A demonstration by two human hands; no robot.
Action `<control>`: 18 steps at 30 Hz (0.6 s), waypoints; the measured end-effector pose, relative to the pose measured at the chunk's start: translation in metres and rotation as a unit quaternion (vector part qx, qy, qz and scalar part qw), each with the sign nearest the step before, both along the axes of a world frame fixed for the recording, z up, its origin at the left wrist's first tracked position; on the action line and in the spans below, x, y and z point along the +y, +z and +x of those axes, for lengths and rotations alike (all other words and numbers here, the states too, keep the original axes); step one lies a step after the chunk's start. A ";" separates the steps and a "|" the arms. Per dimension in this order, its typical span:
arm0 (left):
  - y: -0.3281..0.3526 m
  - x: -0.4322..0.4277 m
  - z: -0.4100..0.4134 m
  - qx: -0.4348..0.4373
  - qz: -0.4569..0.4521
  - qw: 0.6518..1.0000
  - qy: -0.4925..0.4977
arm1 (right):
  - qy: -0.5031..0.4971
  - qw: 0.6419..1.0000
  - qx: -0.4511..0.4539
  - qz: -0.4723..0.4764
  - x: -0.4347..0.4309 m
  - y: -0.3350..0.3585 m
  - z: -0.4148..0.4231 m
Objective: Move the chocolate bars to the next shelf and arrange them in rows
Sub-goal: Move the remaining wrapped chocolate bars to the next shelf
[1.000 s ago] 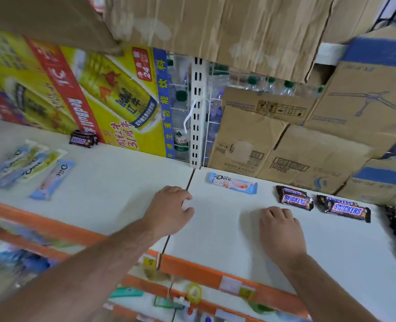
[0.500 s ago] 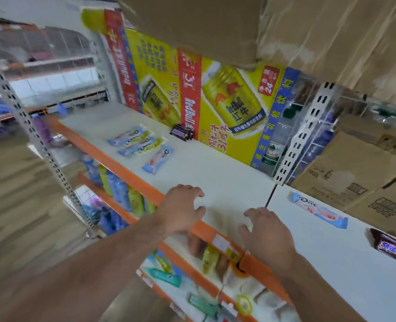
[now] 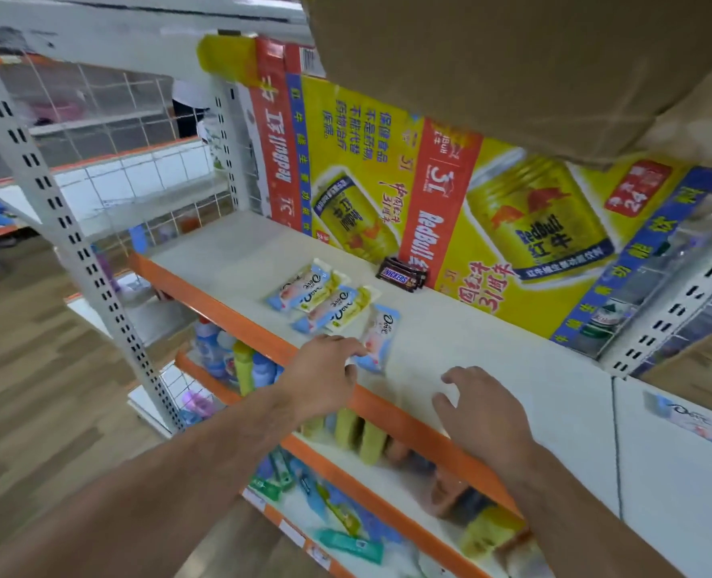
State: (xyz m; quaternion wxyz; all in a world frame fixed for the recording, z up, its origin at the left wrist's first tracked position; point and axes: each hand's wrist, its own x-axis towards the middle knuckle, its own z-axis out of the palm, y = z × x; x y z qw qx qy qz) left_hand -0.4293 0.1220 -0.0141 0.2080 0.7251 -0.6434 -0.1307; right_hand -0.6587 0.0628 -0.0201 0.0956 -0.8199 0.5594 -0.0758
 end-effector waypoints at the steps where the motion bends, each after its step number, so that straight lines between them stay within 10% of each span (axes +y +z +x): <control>1: 0.000 -0.004 0.005 0.001 -0.001 1.000 -0.009 | -0.002 1.000 0.000 0.002 -0.002 0.001 0.006; 18: -0.009 -0.162 0.036 -0.147 0.101 0.938 -0.299 | -0.008 0.989 -0.143 0.038 -0.181 -0.026 0.078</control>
